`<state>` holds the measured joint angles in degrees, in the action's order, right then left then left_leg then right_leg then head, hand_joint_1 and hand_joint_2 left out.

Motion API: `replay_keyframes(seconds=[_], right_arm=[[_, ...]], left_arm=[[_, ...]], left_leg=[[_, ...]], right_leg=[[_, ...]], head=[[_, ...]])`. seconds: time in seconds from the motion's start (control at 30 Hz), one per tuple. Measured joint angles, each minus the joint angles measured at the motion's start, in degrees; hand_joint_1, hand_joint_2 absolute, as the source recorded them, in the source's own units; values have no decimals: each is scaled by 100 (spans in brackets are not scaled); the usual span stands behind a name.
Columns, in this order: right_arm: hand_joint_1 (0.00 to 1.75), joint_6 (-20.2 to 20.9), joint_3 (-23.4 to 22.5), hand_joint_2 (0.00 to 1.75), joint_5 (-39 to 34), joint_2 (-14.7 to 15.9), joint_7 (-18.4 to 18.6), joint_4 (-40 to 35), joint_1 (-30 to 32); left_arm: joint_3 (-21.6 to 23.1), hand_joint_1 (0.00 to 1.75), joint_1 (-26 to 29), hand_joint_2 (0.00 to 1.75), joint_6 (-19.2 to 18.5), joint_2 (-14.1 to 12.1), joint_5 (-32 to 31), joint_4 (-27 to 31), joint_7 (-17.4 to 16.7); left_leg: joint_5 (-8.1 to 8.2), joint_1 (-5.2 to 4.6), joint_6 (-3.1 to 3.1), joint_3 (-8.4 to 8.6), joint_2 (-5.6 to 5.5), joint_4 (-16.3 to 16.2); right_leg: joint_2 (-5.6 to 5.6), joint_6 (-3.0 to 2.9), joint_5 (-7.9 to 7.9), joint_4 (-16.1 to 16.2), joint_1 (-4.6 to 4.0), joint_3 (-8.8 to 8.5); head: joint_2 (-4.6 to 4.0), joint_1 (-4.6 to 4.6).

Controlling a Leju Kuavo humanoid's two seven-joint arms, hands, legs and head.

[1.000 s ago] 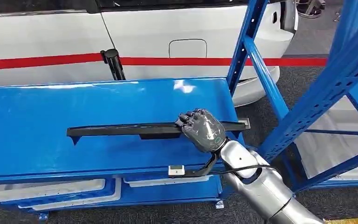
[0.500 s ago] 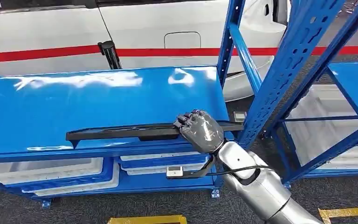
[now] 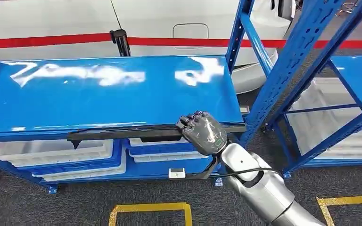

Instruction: Take the parts from the cabinet and place them on the table.

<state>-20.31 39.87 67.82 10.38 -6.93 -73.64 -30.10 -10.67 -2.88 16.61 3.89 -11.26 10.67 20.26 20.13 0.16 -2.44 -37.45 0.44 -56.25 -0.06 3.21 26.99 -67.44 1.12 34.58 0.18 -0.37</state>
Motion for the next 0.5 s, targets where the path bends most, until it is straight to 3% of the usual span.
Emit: replay_keyframes(seconds=[0.03,0.07,0.1,0.17,0.2,0.23,0.27,0.33,0.37,0.4,0.43,0.47,0.5], right_arm=[[175,2,0,175,2,-2,9,0,-10],[175,9,-4,175,9,-15,13,-13,-24],[175,9,-15,175,13,-20,18,-28,-7],[175,15,-17,175,20,-30,20,-31,-19],[175,20,-17,175,24,-35,20,-31,-13],[175,39,-15,175,35,-42,20,-31,-13],[175,55,-11,175,42,-68,17,-31,-18],[175,72,-9,175,48,-118,17,-31,-25],[175,79,-7,175,50,-131,17,-31,-24],[175,105,2,175,50,-136,17,-28,-22],[175,116,7,175,53,-138,17,-28,-20],[175,116,7,175,55,-140,17,-24,-19],[175,116,7,175,55,-142,17,-24,-21]], left_arm=[[0,0,-4,175,0,4,0,0,0],[-2,0,-5,175,0,4,-9,2,0],[0,0,0,175,0,7,-13,2,0],[-2,0,1,175,0,7,-13,2,-2],[-2,0,13,175,0,7,-13,2,-9],[-4,0,30,175,-7,-2,-7,-2,-11],[-4,0,46,175,-22,0,2,-4,-15],[-7,0,44,175,-35,7,9,-2,-15],[-7,0,36,175,-33,7,9,-2,-15],[-7,0,35,175,-33,4,9,-2,-15],[-9,0,36,175,-33,4,11,-2,-20],[-11,0,35,175,-33,4,13,-2,-22],[-11,0,32,175,-31,2,13,-2,-22]], left_leg=[[-59,-2,32,-70,-3,-38],[-104,-29,80,-152,-7,-67],[-158,-20,105,-144,1,-50],[-275,-1,150,-170,-4,-36],[-305,8,182,-182,-6,-34],[-202,62,219,-227,-22,-91],[187,65,251,-318,-27,-311],[929,85,327,-526,-40,-1170],[1095,99,353,-600,-40,-1546],[1131,112,375,-610,-39,-1883],[995,128,386,-484,-38,-1897],[817,145,389,-263,-37,-1686],[655,162,389,66,-38,-1294]], right_leg=[[-3,-25,20,557,4,-407],[-4,-123,317,1157,-50,-818],[16,-200,310,1186,-92,-749],[11,-266,256,1188,-89,-652],[2,-325,216,1194,-60,-632],[-27,-377,137,1209,10,-588],[-27,-458,60,1208,6,-572],[-25,-475,-87,1196,3,-412],[-26,-469,-140,1191,1,-339],[-26,-449,-207,1177,0,-242],[-26,-430,-264,1157,5,-149],[-26,-391,-301,1127,16,-64],[-23,-368,-336,1099,24,8]], head=[[0,7],[0,7],[0,-42],[0,-26],[0,-26],[0,-6],[0,-22],[0,-26],[0,-32],[0,-26],[0,-33],[0,-31],[0,-28]])
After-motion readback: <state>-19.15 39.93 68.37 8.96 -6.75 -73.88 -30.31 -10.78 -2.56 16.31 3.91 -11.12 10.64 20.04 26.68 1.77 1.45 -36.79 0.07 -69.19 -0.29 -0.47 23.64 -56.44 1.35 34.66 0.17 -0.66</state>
